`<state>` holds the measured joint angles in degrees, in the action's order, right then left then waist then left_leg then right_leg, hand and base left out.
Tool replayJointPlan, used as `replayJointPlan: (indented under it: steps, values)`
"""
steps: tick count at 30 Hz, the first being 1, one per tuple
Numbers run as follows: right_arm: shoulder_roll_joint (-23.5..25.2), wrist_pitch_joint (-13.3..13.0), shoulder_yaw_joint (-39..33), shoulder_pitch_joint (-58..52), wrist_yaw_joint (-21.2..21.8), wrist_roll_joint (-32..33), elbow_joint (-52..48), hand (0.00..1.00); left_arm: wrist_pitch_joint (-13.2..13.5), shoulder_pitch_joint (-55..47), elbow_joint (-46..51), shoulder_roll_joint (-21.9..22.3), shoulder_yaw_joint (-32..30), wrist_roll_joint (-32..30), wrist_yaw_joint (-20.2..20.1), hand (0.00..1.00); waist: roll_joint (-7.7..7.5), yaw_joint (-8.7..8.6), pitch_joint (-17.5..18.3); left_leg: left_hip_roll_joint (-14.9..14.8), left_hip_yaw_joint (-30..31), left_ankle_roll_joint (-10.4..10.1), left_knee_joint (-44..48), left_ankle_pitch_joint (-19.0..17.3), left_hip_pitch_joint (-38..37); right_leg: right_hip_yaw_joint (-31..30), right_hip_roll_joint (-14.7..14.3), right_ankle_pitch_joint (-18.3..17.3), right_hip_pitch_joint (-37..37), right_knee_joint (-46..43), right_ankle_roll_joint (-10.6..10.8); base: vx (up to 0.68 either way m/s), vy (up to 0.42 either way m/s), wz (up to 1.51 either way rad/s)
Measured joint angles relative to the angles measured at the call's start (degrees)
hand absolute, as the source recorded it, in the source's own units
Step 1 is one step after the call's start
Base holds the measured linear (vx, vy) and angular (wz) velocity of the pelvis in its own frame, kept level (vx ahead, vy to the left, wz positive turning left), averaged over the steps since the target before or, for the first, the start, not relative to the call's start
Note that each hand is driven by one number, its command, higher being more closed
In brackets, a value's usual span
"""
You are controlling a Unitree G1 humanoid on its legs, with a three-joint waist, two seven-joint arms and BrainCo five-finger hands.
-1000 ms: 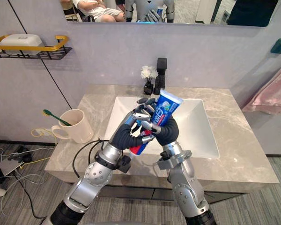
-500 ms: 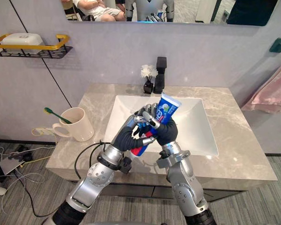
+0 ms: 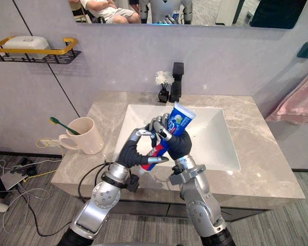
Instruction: Organize washtable
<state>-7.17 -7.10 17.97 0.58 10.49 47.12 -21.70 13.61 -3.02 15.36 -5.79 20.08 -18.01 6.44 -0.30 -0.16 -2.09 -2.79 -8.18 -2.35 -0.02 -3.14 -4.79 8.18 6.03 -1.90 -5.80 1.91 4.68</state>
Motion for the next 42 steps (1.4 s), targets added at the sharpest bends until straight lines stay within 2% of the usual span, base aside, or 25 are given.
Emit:
replayJointPlan:
  steps: [5,10,17,22,29,31,34,39,42]
  values:
    - [0.27,-0.39,-0.87,0.08,0.1,0.01,-0.11,1.0,-0.91,-3.4,2.93,-0.02,-5.04,0.27,0.33,0.0,0.15,0.45,0.08,0.0,0.23,-0.02,0.0,0.02,-0.01,0.67,0.0,0.0,-0.13,0.12,0.0,0.0,0.0,0.01]
    - [0.7,-1.46,-3.96,0.17,0.87,0.03,-2.16,1.0,-1.62,-5.92,7.18,-0.01,-11.48,1.71,2.77,0.0,0.16,1.0,0.09,0.06,0.57,-0.01,0.0,0.06,-0.01,1.09,0.05,-0.01,-0.41,0.21,-0.01,-0.01,-0.009,0.04]
    - [0.79,-1.63,-4.19,0.19,1.0,0.02,-2.87,1.0,-1.63,-7.26,11.36,0.29,-14.21,2.69,3.94,0.0,0.16,1.02,0.1,0.21,1.02,0.1,-0.31,0.48,-0.12,1.54,0.16,-0.01,-0.94,0.25,-0.01,-0.02,-0.01,0.04]
    - [0.87,-2.1,-5.67,0.16,0.98,0.02,-2.88,1.0,-0.86,-10.2,13.78,2.37,-19.02,3.95,5.9,0.0,0.17,1.03,0.09,0.28,1.62,-0.03,-2.1,1.5,-0.84,2.22,0.11,-0.03,-0.91,0.29,-0.03,-0.04,-0.017,0.06]
    - [1.17,-3.9,-9.5,-1.13,0.92,-0.02,-4.83,1.0,-0.3,-16.34,14.82,7.2,-31.29,9.13,10.55,0.0,0.16,1.54,0.07,0.37,2.19,-0.03,-2.14,1.5,-0.57,2.8,0.18,-0.05,-1.02,0.4,0.0,-0.01,-0.007,0.03]
    - [1.36,-3.9,-11.53,-2.73,0.86,-0.05,-5.4,1.0,0.0,-17.34,13.01,9.67,-37.94,12.65,11.53,0.0,0.18,1.96,0.06,0.39,2.44,-0.03,-2.14,1.51,-0.3,3.0,0.2,-0.06,-1.16,0.41,0.0,0.01,-0.011,0.05]
    - [1.85,-3.89,-13.69,-4.17,0.71,-0.06,-5.65,1.0,0.07,-18.43,7.64,10.03,-43.71,18.15,12.68,0.0,0.2,2.62,0.03,0.49,3.25,0.0,-2.21,1.66,0.01,3.9,0.29,-0.11,-1.2,0.42,0.05,-0.01,-0.012,0.13]
    - [2.34,-3.81,-13.93,-4.35,0.77,-0.5,-5.64,1.0,-0.1,-18.6,-3.82,10.11,-47.22,24.7,12.33,0.0,0.11,3.06,0.0,0.86,3.88,0.14,-3.51,2.43,-0.1,4.59,0.6,-0.2,-1.07,0.35,0.15,-0.02,-0.007,0.08]
    - [2.32,-3.81,-13.76,-4.35,0.83,-0.5,-5.61,1.0,-2.04,-18.38,-12.64,10.05,-47.12,24.54,11.13,0.0,-0.12,3.77,-0.07,0.95,3.98,0.16,-3.56,2.45,-0.13,4.73,0.91,-0.38,-1.0,0.19,0.42,-0.01,-0.001,0.01]
